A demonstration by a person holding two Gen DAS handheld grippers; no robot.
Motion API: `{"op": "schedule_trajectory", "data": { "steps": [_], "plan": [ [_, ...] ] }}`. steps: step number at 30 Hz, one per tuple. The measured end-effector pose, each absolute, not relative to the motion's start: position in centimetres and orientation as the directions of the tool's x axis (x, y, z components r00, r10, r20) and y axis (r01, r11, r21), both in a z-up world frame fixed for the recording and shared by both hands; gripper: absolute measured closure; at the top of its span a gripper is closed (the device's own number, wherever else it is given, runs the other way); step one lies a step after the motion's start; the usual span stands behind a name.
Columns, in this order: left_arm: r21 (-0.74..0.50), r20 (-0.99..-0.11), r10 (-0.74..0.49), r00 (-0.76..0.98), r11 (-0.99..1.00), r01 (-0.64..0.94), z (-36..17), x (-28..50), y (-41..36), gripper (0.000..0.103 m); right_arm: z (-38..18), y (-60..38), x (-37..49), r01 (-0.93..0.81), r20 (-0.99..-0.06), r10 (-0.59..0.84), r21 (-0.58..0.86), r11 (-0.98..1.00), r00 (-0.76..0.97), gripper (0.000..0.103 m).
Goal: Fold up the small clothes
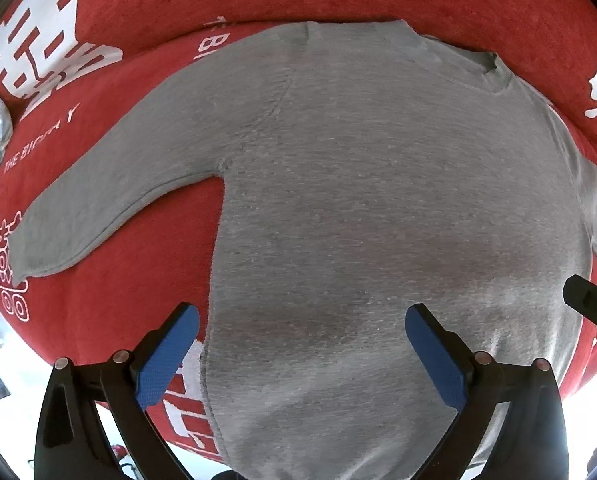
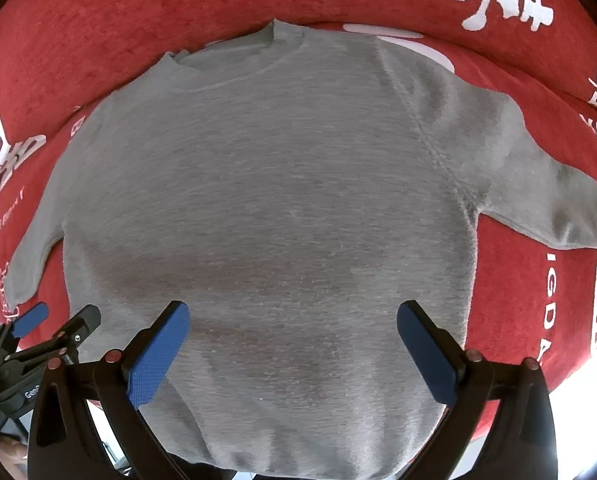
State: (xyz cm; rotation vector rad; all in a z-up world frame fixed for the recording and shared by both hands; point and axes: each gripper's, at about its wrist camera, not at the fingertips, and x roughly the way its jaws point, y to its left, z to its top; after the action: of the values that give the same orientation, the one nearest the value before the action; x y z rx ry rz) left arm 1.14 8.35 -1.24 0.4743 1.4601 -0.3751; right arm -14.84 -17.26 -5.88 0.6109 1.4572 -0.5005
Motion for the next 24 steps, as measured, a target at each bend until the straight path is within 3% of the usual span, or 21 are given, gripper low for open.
{"op": "schedule_trajectory", "data": {
  "steps": [11, 18, 24],
  "plan": [
    [-0.024, -0.995, -0.06, 0.075, 0.909, 0.416, -1.5, 5.1, 14.5, 0.0, -5.9, -13.5, -11.9, 0.59, -0.993, 0.072, 0.111, 0.8, 0.088, 0.0],
    [-0.157, -0.975, -0.176, 0.132, 0.977, 0.146, -2.8, 10.3, 25.9, 0.0, -6.2, -9.4, -8.7, 0.521, -0.99, 0.099, 0.135, 0.843, 0.096, 0.0],
    [-0.333, -0.936, -0.321, 0.145, 0.94, -0.073, -7.3, 13.8, 34.1, 0.0, -7.0, -5.8, -6.5, 0.468, -0.988, 0.135, 0.156, 0.87, 0.079, 0.0]
  ]
}}
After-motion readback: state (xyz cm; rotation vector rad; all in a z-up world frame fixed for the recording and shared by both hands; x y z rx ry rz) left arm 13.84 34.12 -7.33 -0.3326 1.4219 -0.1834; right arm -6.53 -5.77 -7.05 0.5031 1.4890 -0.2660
